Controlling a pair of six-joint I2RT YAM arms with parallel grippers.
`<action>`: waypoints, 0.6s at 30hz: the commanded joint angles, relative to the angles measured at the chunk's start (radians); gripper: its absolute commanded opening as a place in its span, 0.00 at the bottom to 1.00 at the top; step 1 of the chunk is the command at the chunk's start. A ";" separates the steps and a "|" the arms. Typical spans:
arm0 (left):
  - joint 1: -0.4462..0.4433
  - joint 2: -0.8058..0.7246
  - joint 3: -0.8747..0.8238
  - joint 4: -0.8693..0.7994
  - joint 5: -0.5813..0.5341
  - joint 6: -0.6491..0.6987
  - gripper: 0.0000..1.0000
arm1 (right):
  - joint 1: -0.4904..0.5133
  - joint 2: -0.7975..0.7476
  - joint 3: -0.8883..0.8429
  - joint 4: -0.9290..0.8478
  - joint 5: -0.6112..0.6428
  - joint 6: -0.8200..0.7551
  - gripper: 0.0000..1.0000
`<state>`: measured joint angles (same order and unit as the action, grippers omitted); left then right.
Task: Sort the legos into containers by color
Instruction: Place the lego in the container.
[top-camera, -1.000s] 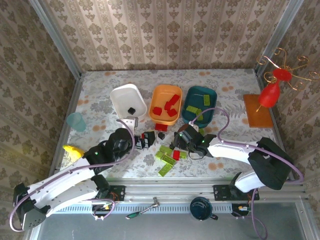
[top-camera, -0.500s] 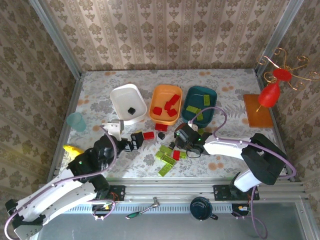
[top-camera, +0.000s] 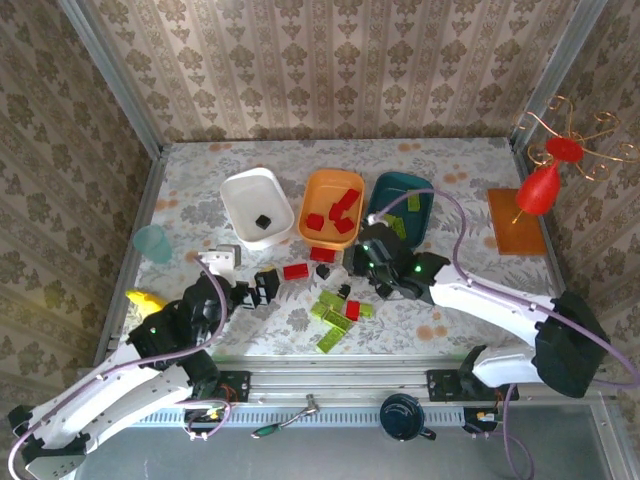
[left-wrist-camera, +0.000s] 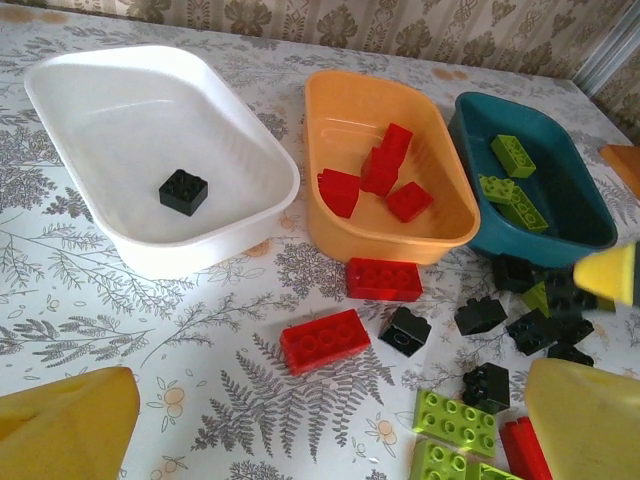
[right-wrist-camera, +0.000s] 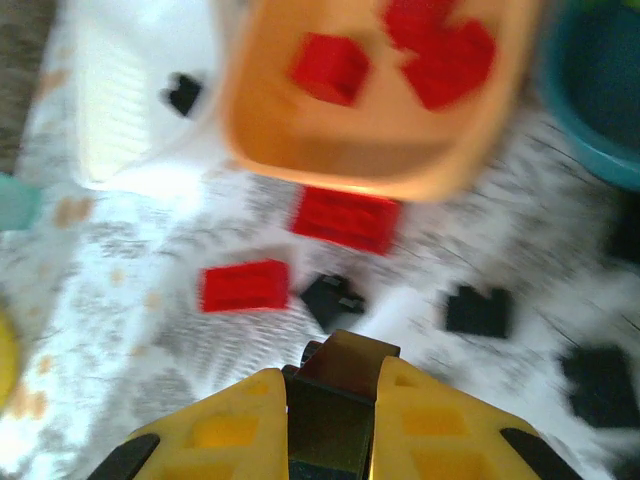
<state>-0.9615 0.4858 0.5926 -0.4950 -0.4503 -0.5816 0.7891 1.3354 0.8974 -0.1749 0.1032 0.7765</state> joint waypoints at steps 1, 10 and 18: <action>-0.003 -0.019 -0.019 -0.053 -0.018 -0.023 1.00 | -0.001 0.157 0.159 0.085 -0.204 -0.184 0.19; -0.007 -0.043 -0.043 -0.101 -0.003 -0.073 1.00 | -0.034 0.696 0.703 0.098 -0.389 -0.258 0.18; -0.008 -0.026 -0.047 -0.103 0.019 -0.077 1.00 | -0.060 0.931 1.034 -0.027 -0.378 -0.236 0.61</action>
<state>-0.9619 0.4561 0.5545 -0.5793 -0.4419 -0.6369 0.7357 2.2601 1.8645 -0.1421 -0.2543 0.5514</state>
